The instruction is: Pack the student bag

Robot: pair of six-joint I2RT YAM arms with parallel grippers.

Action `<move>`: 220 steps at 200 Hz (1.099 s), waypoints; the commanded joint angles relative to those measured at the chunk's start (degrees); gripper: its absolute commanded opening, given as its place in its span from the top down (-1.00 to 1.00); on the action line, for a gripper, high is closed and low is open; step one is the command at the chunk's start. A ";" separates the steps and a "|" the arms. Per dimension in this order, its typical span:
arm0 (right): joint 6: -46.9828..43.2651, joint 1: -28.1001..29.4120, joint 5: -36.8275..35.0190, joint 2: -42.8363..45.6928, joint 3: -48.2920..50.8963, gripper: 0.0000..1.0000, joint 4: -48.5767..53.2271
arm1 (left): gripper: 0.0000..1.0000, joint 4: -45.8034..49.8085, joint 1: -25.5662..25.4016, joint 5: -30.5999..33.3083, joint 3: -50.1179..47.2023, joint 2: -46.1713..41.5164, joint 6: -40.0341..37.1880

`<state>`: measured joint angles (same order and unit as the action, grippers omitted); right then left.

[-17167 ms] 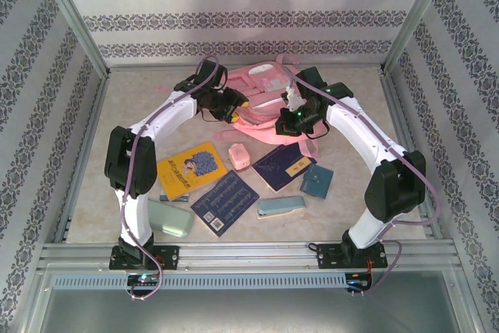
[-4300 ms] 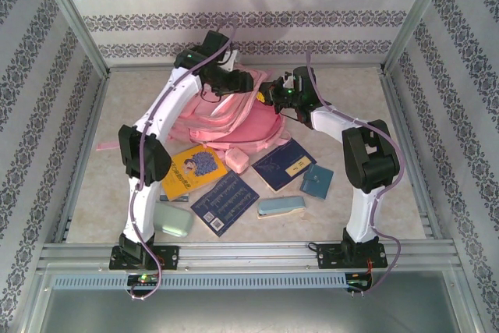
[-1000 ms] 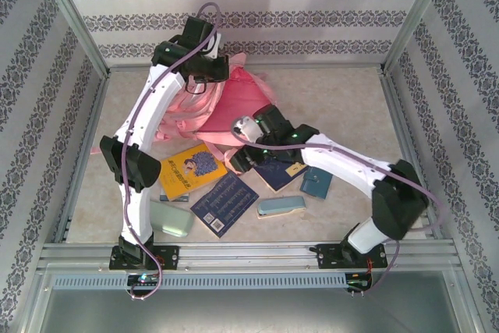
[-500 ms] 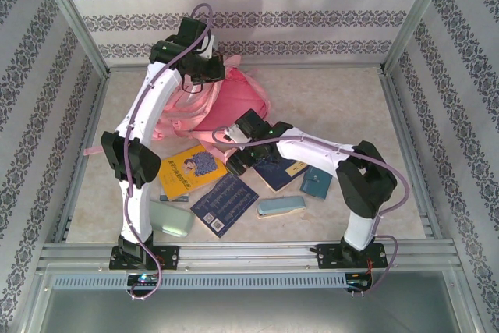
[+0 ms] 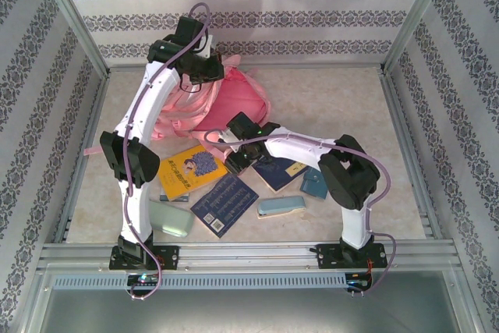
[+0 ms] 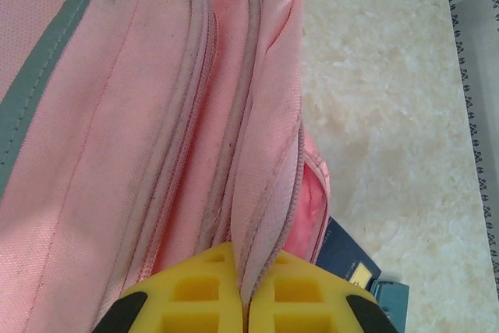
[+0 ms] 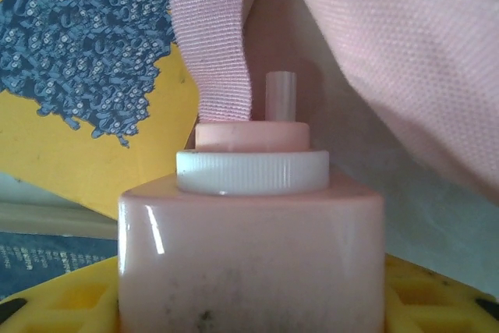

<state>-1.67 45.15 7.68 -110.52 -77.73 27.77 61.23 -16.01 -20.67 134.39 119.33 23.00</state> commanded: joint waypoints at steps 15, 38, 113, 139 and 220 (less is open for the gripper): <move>-0.25 0.04 -2.94 4.12 1.01 0.23 -0.88 | 1.00 -2.15 1.18 -0.87 1.70 -0.76 -0.02; 0.15 -0.71 -4.42 9.58 3.52 0.26 -2.03 | 1.00 -2.29 1.27 -1.58 1.81 -1.52 -1.32; 11.53 -7.83 -1.01 34.92 15.39 0.50 -5.77 | 1.00 -4.54 0.14 -8.02 0.65 -5.13 -3.47; 20.04 -13.74 3.11 39.55 16.31 0.51 -8.51 | 1.00 -4.53 -2.06 -8.95 0.66 -5.66 -4.49; 49.95 -20.47 8.40 26.27 9.38 0.55 -21.30 | 1.00 -6.66 -4.00 -14.36 0.50 -9.95 -4.58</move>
<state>35.83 25.61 14.96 -80.18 -64.38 12.84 60.95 -19.94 -29.58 134.34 115.33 19.49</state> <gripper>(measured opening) 0.558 0.058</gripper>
